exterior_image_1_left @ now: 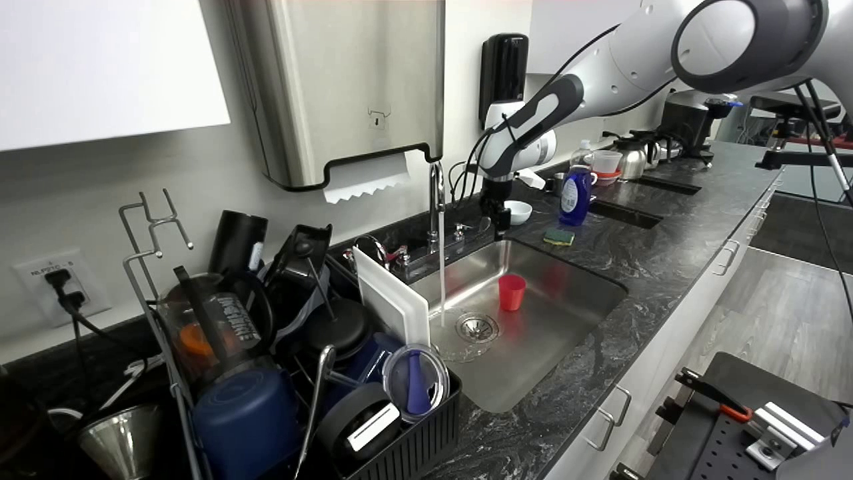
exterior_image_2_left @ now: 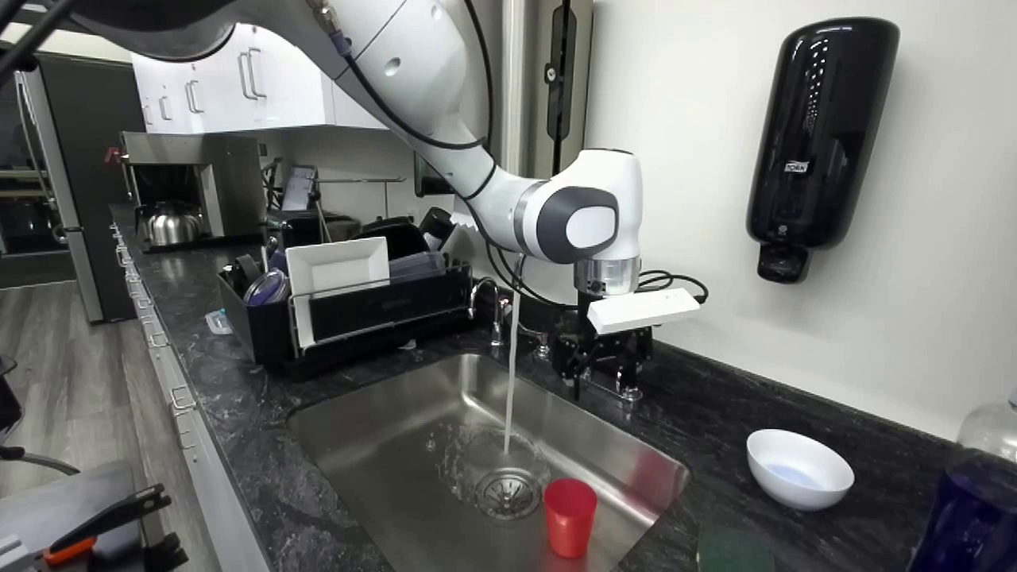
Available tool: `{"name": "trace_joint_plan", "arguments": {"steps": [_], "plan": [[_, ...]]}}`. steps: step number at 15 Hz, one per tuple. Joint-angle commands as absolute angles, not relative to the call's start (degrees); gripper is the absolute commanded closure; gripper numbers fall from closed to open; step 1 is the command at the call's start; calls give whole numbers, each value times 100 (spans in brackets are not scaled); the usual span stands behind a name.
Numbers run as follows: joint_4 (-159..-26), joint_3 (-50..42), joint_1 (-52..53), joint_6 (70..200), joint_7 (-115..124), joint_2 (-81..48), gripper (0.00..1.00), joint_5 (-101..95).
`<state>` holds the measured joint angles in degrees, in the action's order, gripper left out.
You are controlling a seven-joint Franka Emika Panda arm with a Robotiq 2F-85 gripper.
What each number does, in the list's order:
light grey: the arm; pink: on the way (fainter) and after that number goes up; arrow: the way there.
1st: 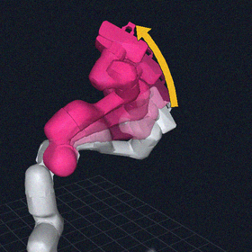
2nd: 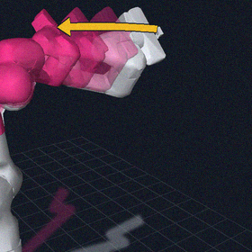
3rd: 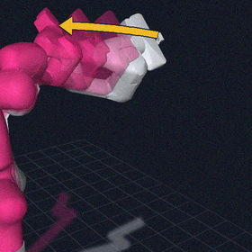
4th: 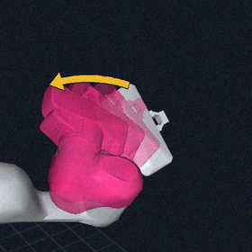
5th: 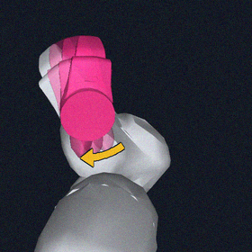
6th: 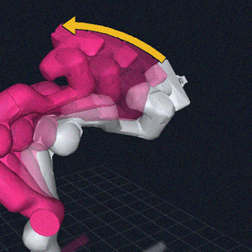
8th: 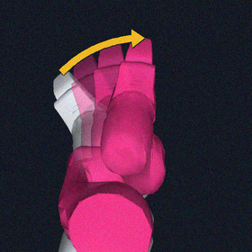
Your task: Open the tap
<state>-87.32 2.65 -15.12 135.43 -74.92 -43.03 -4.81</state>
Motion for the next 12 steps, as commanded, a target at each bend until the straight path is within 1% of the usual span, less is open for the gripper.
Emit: {"name": "trace_joint_plan", "arguments": {"steps": [1, 12], "plan": [[-8968, 222, -1540, 13737, -7303, -4160, 0, -336], [-8992, 124, -1737, 14111, -6050, -4004, 0, 7]]}}
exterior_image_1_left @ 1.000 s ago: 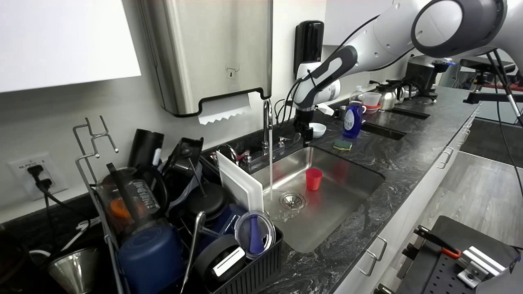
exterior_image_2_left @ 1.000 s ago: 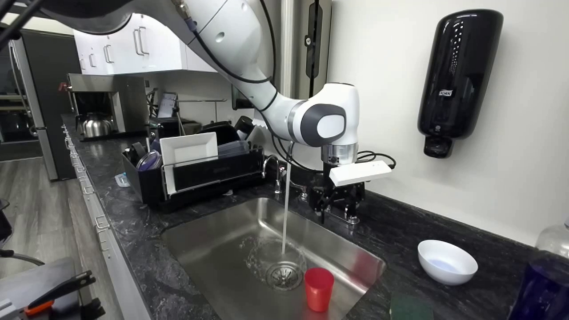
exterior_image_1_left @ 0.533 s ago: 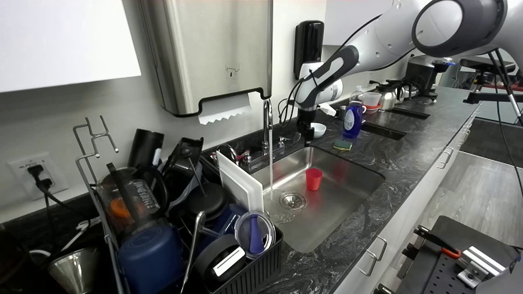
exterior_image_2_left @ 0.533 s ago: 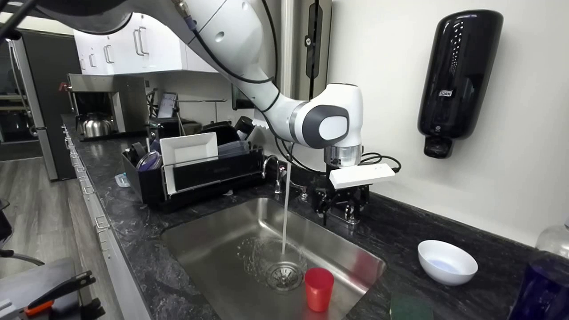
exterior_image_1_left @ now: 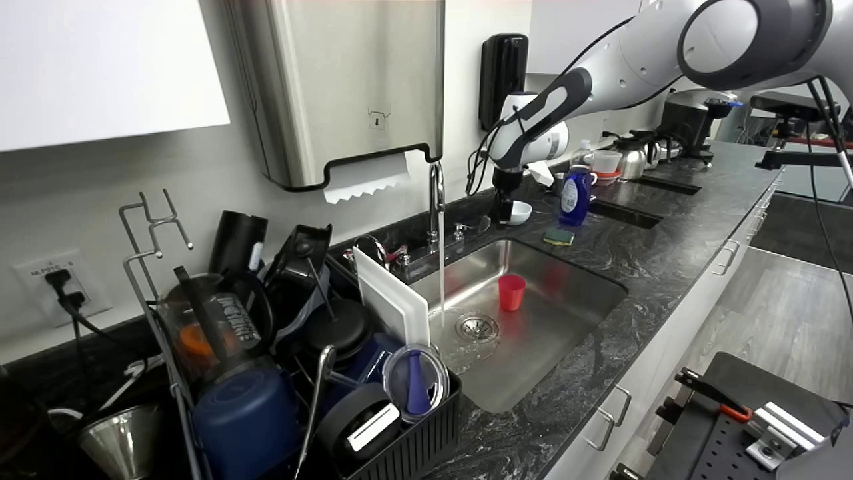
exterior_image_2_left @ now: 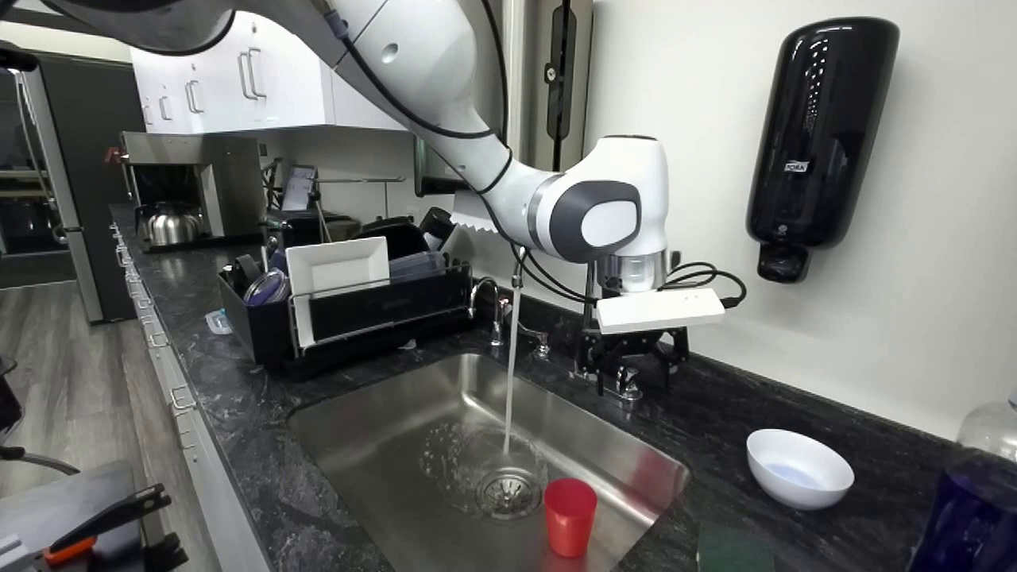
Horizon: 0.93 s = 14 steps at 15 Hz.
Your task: Open the tap
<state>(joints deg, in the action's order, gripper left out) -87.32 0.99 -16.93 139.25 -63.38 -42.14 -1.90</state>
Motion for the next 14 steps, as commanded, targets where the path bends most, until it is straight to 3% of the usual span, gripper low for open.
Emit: {"name": "trace_joint_plan", "arguments": {"steps": [1, 14], "plan": [[-9037, 144, -1757, 14106, -5950, -3947, 0, 65], [-10839, -83, -1807, 14208, -4810, -2545, 0, 263]]}}
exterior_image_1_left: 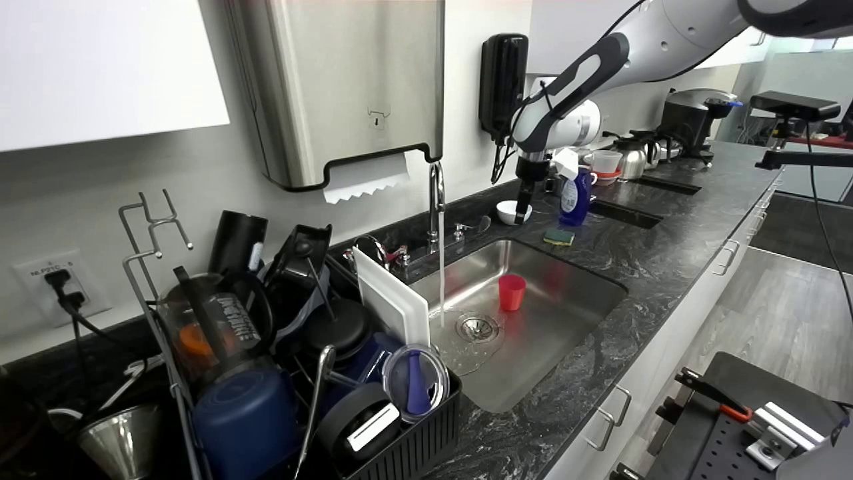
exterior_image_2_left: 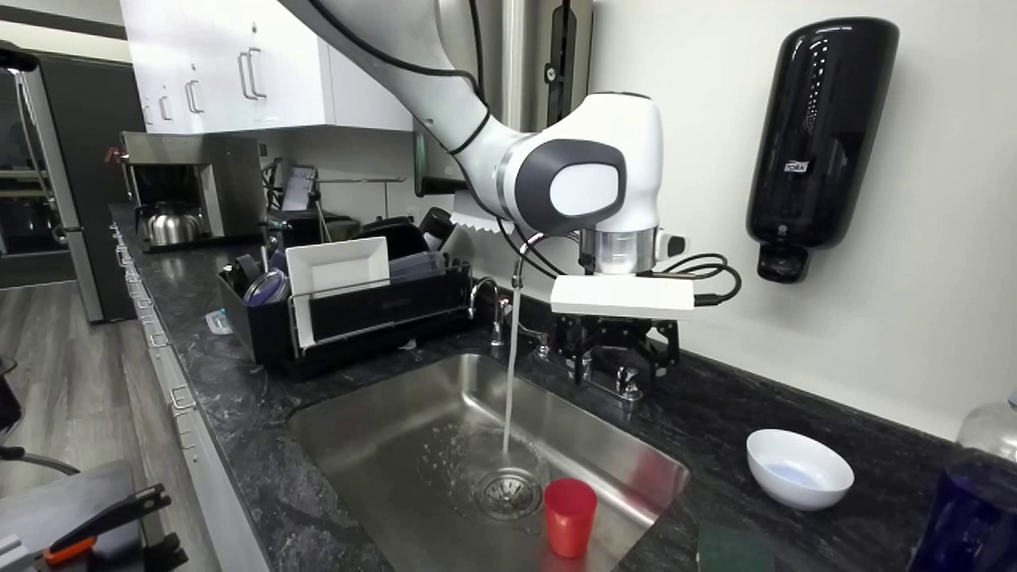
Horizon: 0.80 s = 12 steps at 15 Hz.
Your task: Open the tap
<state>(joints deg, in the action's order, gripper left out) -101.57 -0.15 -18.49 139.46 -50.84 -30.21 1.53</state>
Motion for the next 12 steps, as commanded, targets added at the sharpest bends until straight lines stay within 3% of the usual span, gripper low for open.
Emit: {"name": "trace_joint_plan", "arguments": {"steps": [1, 12], "plan": [[-11032, -95, -1798, 14230, -4681, -2410, 0, 283], [-13496, -296, -1633, 14583, -4385, -433, 0, 589]]}}
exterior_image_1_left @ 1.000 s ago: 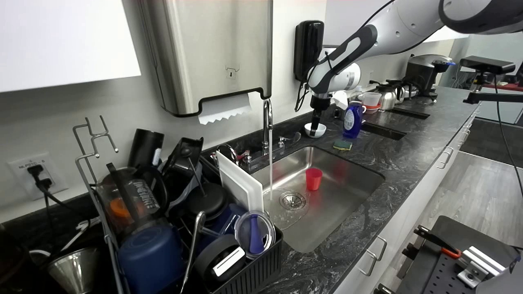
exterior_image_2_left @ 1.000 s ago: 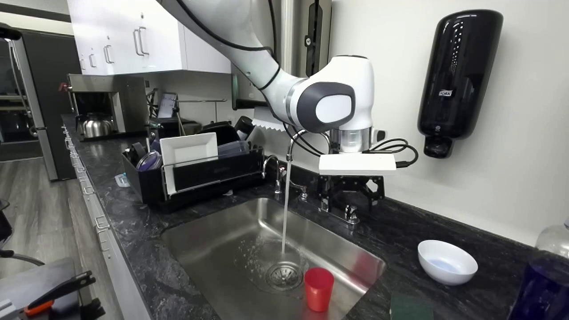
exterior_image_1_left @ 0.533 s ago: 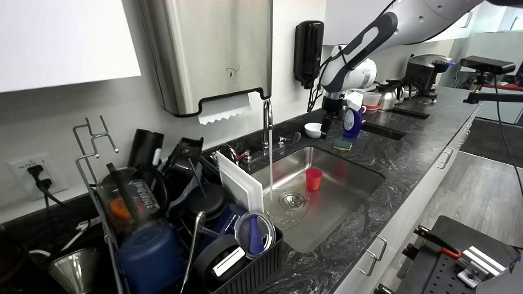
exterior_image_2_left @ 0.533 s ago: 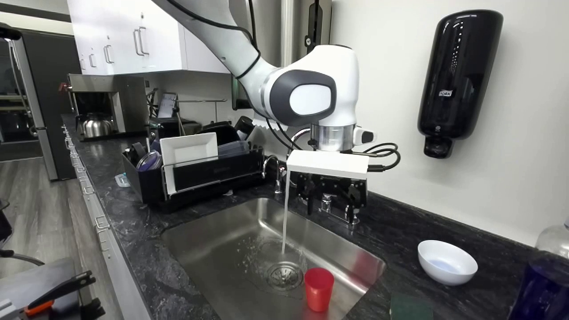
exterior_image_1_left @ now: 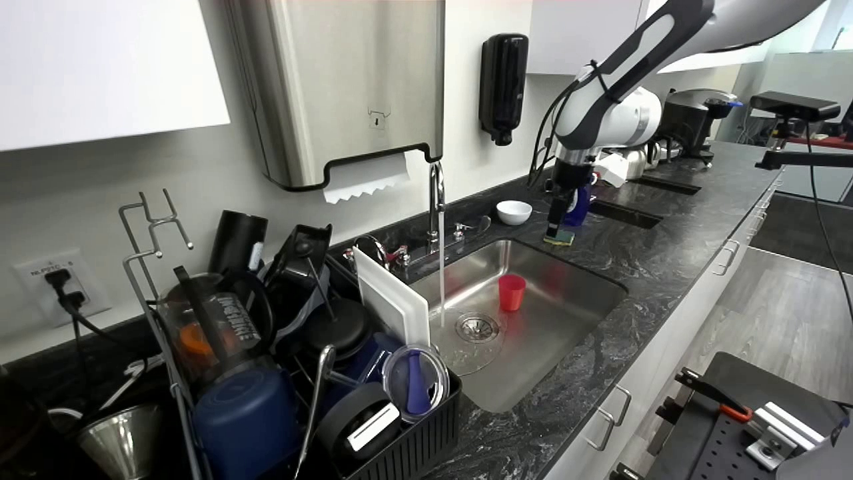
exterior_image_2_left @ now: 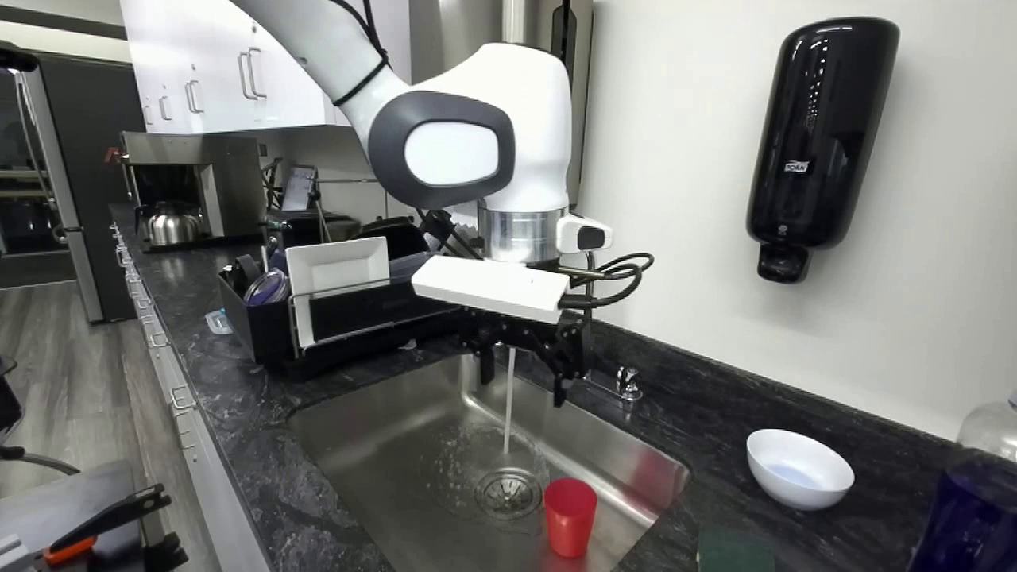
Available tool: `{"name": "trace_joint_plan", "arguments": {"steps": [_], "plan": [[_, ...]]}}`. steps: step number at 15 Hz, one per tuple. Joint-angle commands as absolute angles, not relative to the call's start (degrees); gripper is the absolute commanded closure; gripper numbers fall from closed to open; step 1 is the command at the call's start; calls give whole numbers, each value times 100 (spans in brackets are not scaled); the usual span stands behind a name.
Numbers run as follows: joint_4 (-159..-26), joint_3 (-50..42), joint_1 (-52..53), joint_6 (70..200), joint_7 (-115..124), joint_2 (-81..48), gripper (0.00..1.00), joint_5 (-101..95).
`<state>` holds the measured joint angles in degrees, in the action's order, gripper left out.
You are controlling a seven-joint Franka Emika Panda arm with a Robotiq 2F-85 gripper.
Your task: Open the tap
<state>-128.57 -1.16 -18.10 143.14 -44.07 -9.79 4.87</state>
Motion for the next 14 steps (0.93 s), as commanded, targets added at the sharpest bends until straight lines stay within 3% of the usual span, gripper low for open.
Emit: {"name": "trace_joint_plan", "arguments": {"steps": [1, 6, 14], "plan": [[-13686, -351, -1585, 14580, -4349, -240, 0, 547], [-14429, -629, -1323, 14623, -4319, 566, 0, 477], [-14331, -781, -1171, 14413, -4330, 555, 0, 443]]}}
